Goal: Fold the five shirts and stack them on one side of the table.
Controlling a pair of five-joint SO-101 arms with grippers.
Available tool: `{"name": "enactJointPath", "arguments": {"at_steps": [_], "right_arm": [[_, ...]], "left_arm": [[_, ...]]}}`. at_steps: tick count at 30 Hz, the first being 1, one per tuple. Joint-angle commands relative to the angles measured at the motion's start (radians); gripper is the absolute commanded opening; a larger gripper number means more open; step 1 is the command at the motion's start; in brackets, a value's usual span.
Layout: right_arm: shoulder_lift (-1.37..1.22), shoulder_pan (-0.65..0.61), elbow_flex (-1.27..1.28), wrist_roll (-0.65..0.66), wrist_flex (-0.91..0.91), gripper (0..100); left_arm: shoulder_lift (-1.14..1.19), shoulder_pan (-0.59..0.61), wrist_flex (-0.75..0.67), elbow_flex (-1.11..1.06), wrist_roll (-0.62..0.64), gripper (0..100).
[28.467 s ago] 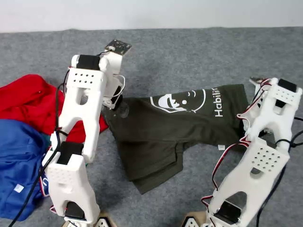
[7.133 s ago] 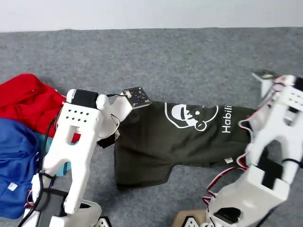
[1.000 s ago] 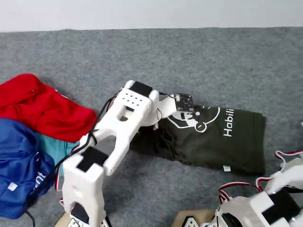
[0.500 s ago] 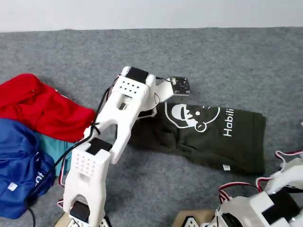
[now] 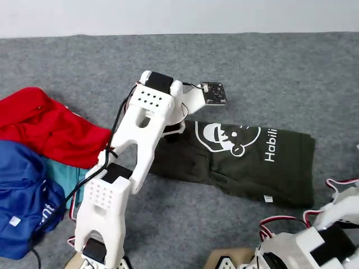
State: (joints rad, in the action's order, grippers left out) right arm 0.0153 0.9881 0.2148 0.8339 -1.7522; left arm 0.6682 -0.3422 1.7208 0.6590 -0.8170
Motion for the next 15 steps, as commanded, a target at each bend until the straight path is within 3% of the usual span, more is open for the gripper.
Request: {"name": "enactJointPath", "arguments": {"at_steps": [1, 4, 7, 11, 15], "right_arm": [[0.054, 0.002, -0.011, 0.006, -0.033, 1.3], [0.054, 0.004, -0.011, 0.006, -0.036, 1.2], [0.054, 0.004, -0.011, 0.006, -0.035, 1.1], [0.054, -0.001, -0.011, 0.006, -0.03, 1.1], [0.054, 0.002, -0.011, 0.009, -0.028, 1.1]], "left_arm": [[-0.017, -0.009, 0.032, 0.03, 0.006, 3], [-0.028, -0.009, 0.032, 0.03, 0.04, 0], [-0.066, -0.021, 0.032, 0.028, 0.183, 0], [-0.075, -0.107, 0.031, 0.028, 0.331, 0], [-0.04, -0.226, -0.006, 0.031, 0.404, 0]]}}
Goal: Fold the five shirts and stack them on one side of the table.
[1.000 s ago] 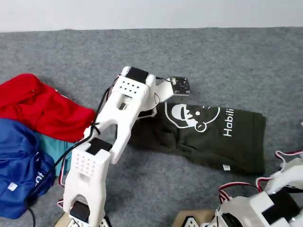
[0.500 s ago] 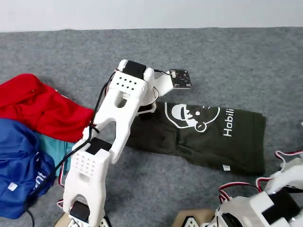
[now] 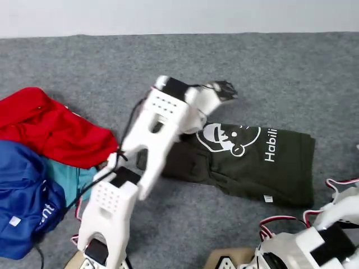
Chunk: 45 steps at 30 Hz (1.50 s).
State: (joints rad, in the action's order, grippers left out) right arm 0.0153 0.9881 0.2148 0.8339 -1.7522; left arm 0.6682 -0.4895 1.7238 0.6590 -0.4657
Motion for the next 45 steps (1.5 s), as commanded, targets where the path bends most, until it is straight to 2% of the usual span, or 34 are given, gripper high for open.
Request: {"name": "enactJointPath", "arguments": {"at_steps": [1, 8, 13, 17, 24, 35, 45], "right_arm": [[0.054, 0.004, -0.011, 0.009, -0.028, 1.1], [0.054, 0.004, -0.011, 0.017, -0.028, 1.1], [0.054, 0.007, -0.011, 0.074, -0.028, 1.1], [0.054, 0.012, -0.011, 0.074, -0.028, 1.1], [0.056, 0.016, -0.011, 0.074, -0.031, 1.1], [0.139, 0.025, -0.011, 0.075, -0.033, 1.1], [0.165, -0.022, -0.003, 0.049, -0.038, 1.1]], "left_arm": [[-0.018, -0.104, -0.017, 0.033, 0.058, 0], [0.176, -0.186, -0.029, 0.038, 0.087, 0], [0.275, -0.209, 0.005, 0.045, 0.091, 0], [0.265, -0.252, 0.031, 0.061, 0.091, 0], [0.106, -0.288, 0.031, 0.054, 0.092, 0], [-0.037, -0.109, 0.031, 0.019, 0.137, 0], [-0.318, 0.109, 0.031, -0.016, 0.342, 0]]}}
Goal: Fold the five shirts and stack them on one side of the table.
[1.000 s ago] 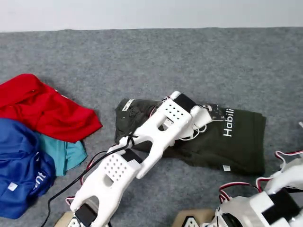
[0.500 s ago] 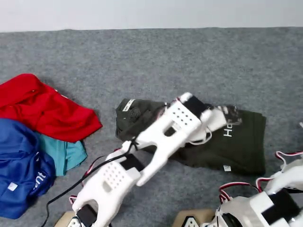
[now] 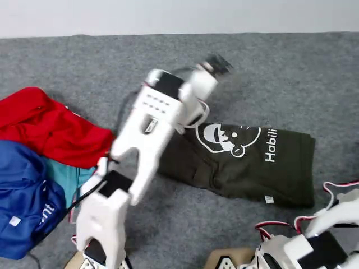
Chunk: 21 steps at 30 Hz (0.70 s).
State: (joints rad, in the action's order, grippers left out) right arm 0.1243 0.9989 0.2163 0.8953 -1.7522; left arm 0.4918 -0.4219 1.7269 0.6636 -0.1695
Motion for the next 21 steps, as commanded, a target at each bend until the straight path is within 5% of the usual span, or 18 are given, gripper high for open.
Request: {"name": "enactJointPath", "arguments": {"at_steps": [1, 14, 21], "right_arm": [[0.056, -0.048, -0.006, -0.043, -0.038, 1.0], [0.044, -0.45, -0.008, -0.436, 0.127, 3.1], [-0.079, -0.539, -0.014, -0.552, 0.263, 26.3]], "left_arm": [[-0.18, 0.06, 0.028, -0.051, 0.046, 0], [-0.671, 0.437, 0.028, -0.516, 0.048, 0], [-0.773, 0.572, 0.028, -0.677, 0.048, 0]]}}
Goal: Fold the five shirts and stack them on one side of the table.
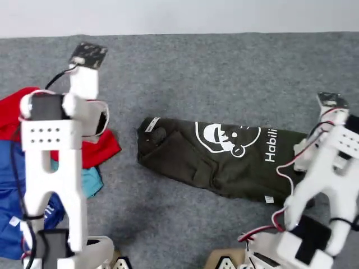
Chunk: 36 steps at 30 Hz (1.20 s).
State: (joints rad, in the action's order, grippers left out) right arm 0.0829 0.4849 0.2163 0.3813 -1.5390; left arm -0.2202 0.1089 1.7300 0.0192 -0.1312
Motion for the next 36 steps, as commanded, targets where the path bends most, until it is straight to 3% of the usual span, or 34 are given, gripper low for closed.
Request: {"name": "enactJointPath", "arguments": {"at_steps": [1, 7, 10, 26, 36], "right_arm": [[-0.064, -0.028, -0.014, -0.04, 0.074, 26.8], [-0.176, -0.025, -0.014, -0.04, 0.209, 27.3], [-0.223, -0.028, -0.037, -0.043, 0.232, 32.5], [-0.516, -0.099, -0.227, -0.097, 0.208, 33.7], [-0.595, -0.107, -0.229, -0.144, 0.208, 8.1]], "left_arm": [[-0.069, 0.049, 0.025, -0.047, 0.009, 0], [-0.072, 0.072, 0.025, -0.079, 0.009, 0], [-0.072, 0.068, 0.023, -0.079, 0.009, 0], [-0.072, 0.071, 0.023, -0.079, 0.009, 0], [-0.071, 0.071, 0.023, -0.079, 0.006, 0]]}}
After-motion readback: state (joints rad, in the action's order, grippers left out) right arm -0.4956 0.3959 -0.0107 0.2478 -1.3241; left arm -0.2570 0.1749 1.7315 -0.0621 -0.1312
